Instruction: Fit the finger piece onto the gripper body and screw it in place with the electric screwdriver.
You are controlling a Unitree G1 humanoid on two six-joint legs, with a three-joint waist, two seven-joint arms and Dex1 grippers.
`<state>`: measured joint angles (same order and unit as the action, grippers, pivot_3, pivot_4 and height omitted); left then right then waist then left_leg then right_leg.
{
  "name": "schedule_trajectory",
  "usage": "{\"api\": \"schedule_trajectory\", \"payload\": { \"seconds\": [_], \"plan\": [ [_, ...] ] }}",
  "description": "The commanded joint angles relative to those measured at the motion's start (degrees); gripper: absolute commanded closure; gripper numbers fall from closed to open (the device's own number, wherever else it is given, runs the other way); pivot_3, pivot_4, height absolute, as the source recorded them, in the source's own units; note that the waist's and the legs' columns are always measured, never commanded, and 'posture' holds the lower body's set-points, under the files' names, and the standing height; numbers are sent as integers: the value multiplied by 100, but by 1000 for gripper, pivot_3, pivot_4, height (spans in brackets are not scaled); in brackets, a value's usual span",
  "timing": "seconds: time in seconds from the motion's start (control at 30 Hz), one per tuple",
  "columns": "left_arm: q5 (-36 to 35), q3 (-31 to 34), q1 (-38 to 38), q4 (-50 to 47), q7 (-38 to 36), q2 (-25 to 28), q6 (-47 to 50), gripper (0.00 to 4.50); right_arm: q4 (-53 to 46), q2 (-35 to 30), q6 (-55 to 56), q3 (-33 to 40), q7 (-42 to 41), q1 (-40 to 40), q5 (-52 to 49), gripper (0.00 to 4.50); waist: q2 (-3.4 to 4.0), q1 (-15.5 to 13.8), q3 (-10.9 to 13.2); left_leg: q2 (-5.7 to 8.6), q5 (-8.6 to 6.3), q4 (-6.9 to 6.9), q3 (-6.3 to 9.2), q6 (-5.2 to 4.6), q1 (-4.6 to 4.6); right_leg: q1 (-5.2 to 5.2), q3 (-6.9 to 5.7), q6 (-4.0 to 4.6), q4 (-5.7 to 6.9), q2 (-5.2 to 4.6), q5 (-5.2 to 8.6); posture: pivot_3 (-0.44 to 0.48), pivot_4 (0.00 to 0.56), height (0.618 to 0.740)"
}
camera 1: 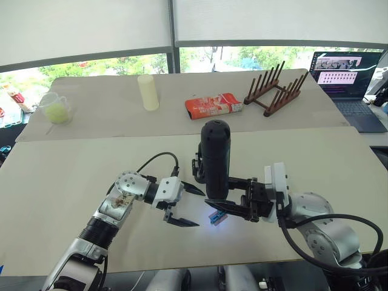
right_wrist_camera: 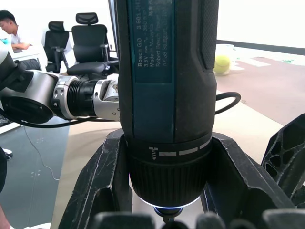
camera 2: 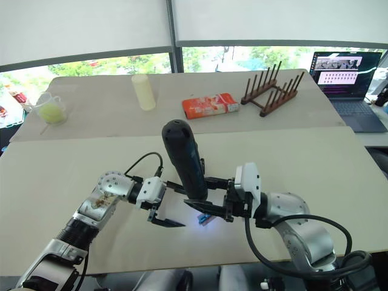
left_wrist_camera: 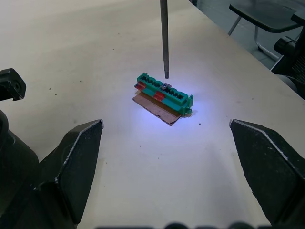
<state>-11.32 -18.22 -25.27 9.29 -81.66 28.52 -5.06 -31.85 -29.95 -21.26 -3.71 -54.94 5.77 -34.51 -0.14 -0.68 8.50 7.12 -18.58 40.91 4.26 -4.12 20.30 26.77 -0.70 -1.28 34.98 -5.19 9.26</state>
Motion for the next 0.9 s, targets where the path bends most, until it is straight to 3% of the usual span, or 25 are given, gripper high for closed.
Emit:
{"api": "schedule_trajectory", "payload": {
  "seconds": [0.03,0.9],
  "plan": [
    [-50,41,-111,0,7,-21,-122,0,-126,36,309,105,-46,58,-67,2595,0,0,0,0,0,0,0,0,0,0,0,0,0,0,0,0,150,740],
    [5,38,-175,215,62,-73,-296,0,-9,10,402,-16,-84,1,-10,2595,0,-1,0,0,0,0,0,0,-1,-1,0,0,0,0,0,0,150,740]
  ]
}}
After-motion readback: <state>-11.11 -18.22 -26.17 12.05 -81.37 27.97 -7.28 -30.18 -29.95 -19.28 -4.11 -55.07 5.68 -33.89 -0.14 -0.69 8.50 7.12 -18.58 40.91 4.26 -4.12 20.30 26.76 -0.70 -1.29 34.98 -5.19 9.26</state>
